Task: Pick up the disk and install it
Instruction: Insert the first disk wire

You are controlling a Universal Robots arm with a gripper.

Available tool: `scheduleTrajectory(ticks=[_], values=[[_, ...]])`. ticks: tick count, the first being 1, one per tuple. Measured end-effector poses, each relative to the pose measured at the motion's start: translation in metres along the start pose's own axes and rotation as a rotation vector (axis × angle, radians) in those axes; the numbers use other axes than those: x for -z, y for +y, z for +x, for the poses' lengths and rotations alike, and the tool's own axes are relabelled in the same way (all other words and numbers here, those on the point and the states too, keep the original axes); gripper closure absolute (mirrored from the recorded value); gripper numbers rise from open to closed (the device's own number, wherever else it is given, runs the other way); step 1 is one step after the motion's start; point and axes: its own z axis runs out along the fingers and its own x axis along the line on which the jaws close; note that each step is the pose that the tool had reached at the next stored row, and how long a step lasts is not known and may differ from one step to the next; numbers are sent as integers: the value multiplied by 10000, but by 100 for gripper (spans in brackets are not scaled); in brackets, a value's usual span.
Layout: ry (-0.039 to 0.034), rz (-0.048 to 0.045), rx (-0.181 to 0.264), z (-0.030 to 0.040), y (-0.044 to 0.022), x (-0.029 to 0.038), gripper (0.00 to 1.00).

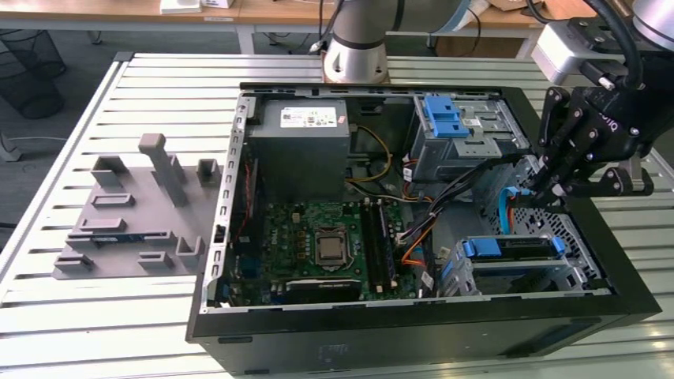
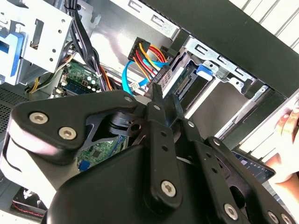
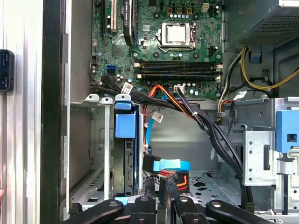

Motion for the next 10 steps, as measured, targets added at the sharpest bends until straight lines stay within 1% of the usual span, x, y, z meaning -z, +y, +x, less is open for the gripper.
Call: scheduleTrajectory(ticks=[3, 4, 8, 9, 10], values=[[1, 4, 0, 0, 0, -1, 76], [23, 9, 0, -2, -1, -1, 76], [218, 75, -2, -16, 0, -10, 76], [297, 78, -3, -28, 0, -17, 76], [398, 83, -5, -45, 0, -25, 76]])
